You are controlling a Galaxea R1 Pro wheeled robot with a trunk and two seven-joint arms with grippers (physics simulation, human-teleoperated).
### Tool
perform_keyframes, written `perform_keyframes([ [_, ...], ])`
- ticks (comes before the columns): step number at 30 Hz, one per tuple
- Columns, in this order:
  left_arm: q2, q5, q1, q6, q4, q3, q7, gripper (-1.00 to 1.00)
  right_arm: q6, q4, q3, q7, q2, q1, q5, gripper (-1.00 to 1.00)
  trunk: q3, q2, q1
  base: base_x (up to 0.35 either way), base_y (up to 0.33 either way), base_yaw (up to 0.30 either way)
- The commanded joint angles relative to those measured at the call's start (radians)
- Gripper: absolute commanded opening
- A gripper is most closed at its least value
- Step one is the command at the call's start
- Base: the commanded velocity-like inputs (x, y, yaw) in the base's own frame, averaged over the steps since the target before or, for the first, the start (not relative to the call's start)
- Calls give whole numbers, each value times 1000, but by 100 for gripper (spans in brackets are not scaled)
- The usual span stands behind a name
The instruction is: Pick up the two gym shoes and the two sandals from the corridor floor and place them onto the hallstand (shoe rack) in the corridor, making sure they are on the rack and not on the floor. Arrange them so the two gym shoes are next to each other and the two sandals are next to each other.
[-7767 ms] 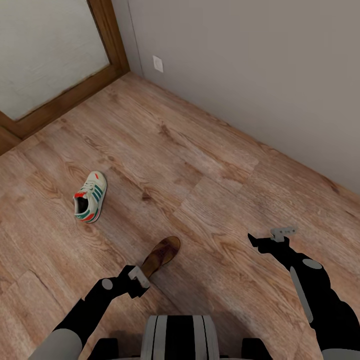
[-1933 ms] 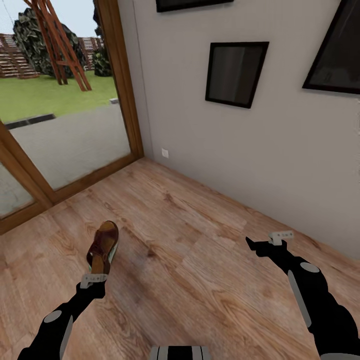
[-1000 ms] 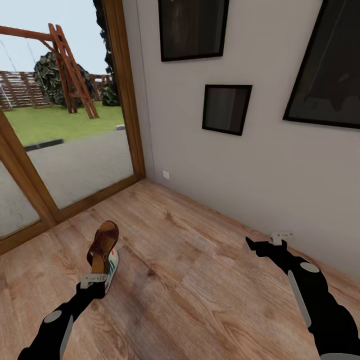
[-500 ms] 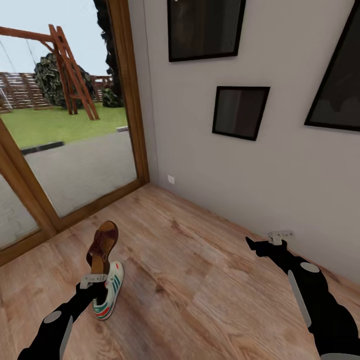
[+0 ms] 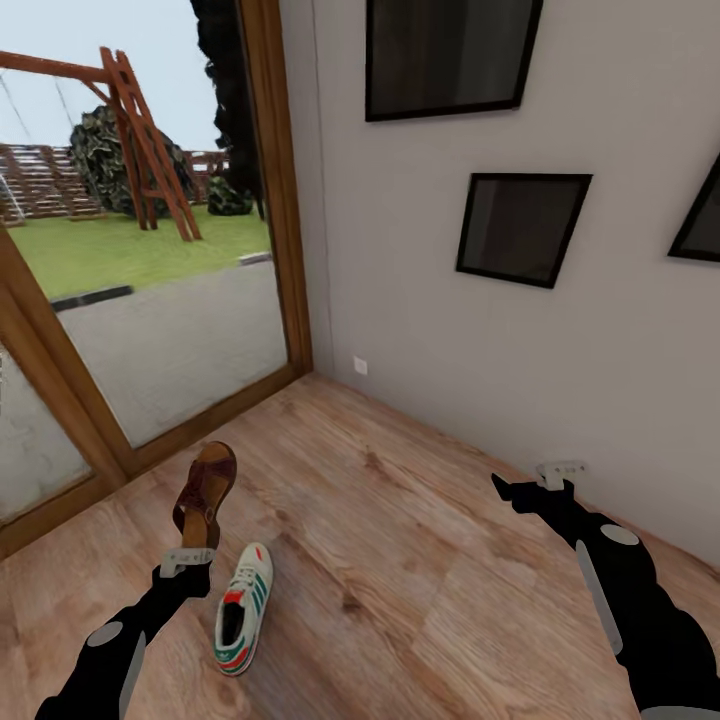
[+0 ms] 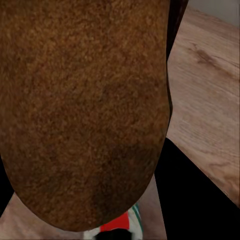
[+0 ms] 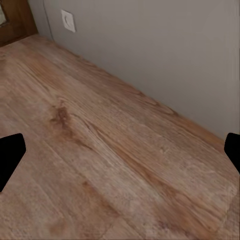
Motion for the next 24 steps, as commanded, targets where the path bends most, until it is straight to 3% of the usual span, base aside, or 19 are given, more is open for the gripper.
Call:
perform_keyframes([
  [1,-1,-10,-1,-9,1,4,-2,-100,6,-2,-2,6,0,-1,2,100,-1,0,0,41,294,0],
  [10,-1,-10,-1,-9,1,4,-2,-100,6,-2,-2,6,0,-1,2,100,-1,0,0,7,244,0],
  [24,0,-10,-1,-9,1,4,-2,-100,6,-2,-2,6,0,-1,2,100,-1,0,0,0,63,0],
])
